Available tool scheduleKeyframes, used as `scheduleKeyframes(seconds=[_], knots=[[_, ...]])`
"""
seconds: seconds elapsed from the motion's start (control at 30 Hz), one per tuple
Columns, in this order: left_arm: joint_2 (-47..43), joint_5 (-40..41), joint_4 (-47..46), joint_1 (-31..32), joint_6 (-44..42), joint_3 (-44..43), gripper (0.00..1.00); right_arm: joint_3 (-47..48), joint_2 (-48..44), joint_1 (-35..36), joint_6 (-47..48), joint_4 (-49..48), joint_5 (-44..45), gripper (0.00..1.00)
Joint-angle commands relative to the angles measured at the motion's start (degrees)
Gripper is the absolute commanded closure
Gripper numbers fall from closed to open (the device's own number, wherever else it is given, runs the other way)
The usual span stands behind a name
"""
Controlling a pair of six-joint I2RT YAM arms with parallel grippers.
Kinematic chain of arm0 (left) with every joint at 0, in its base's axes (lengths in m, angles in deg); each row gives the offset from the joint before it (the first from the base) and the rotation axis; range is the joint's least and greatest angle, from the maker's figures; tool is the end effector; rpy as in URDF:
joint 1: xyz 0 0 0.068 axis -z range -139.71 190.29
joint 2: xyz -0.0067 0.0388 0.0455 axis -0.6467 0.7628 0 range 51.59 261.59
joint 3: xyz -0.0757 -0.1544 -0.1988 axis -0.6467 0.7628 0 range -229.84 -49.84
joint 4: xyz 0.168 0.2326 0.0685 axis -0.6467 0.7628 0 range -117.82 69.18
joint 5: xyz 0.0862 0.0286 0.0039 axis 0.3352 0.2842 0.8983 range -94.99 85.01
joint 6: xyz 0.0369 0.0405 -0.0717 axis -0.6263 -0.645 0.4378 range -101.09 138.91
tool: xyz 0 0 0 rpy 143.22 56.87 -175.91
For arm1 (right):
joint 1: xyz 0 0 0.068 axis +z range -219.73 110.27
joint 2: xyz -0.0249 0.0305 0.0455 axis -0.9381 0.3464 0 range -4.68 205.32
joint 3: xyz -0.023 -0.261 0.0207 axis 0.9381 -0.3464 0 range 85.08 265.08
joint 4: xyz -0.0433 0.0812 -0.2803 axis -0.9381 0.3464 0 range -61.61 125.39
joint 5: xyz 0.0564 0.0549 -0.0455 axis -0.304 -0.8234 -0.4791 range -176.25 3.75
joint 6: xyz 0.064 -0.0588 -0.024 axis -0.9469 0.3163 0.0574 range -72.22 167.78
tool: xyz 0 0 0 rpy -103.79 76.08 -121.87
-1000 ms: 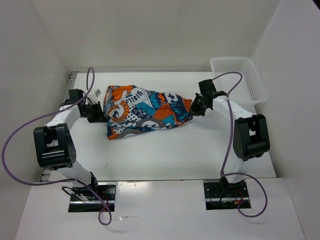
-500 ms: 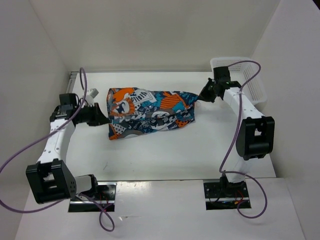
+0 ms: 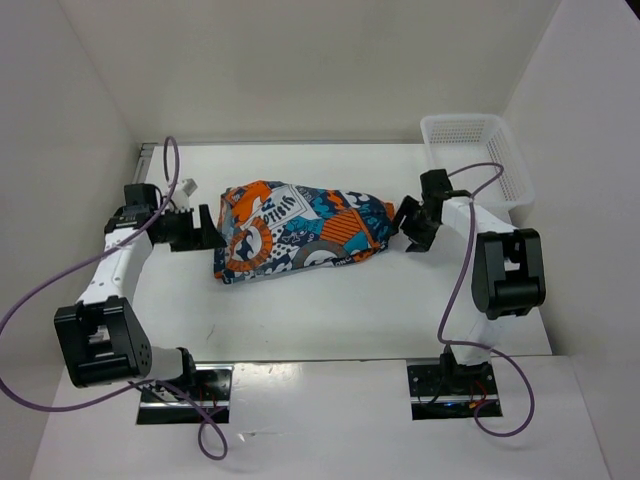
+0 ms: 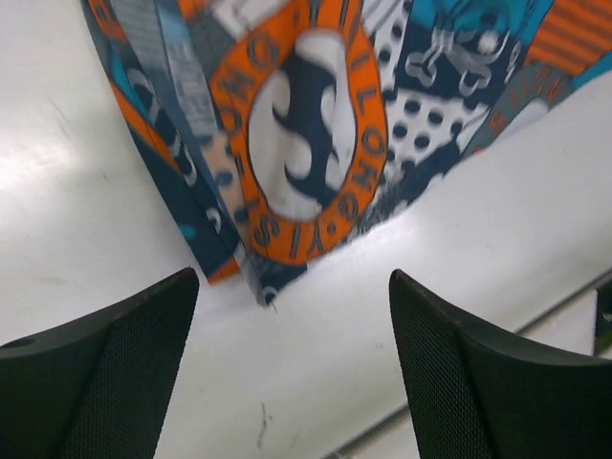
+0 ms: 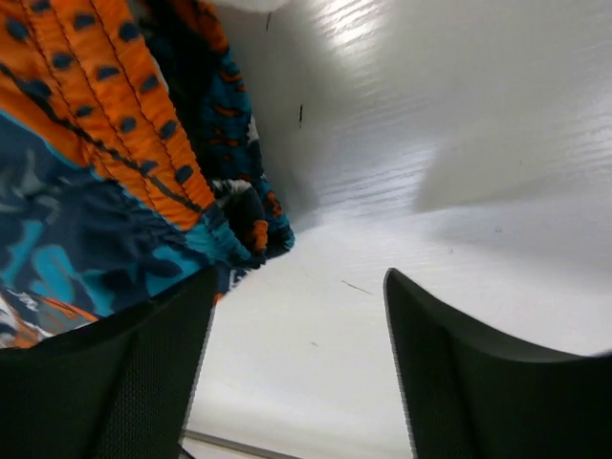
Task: Fold and stack the shorts
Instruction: Fold the shorts
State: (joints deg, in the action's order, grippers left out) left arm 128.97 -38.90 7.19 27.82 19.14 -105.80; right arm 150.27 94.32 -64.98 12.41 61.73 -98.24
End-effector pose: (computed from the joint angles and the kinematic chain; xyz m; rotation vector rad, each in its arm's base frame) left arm 0.3275 0.0263 0.1970 -0.0467 2.4353 -0.6572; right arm 0.3829 0.0486 0.1170 0.6823 2.7171 0.4703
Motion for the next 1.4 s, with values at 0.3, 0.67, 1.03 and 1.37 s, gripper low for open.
scheduleKeyframes(seconds=[0.3,0.67,1.03,1.37], knots=[[5.83,3.75,-9.52,7.37,-0.23,-6.7,0.15,15.31,3.73,-0.01,4.88,-0.82,5.05,0.09],[16.92,5.25,-18.22,8.6,-0.23,-4.32,0.22,13.31,12.97,-1.68,6.9,-5.99,-6.9,0.18],[18.15,5.7,-18.22,8.6,-0.23,-8.54,0.35,6.36,12.62,2.01,4.79,-11.37,-6.73,0.35],[24.91,18.25,-18.22,9.13,-0.23,-12.41,0.33,6.27,10.77,2.01,6.81,-11.28,-4.62,0.37]])
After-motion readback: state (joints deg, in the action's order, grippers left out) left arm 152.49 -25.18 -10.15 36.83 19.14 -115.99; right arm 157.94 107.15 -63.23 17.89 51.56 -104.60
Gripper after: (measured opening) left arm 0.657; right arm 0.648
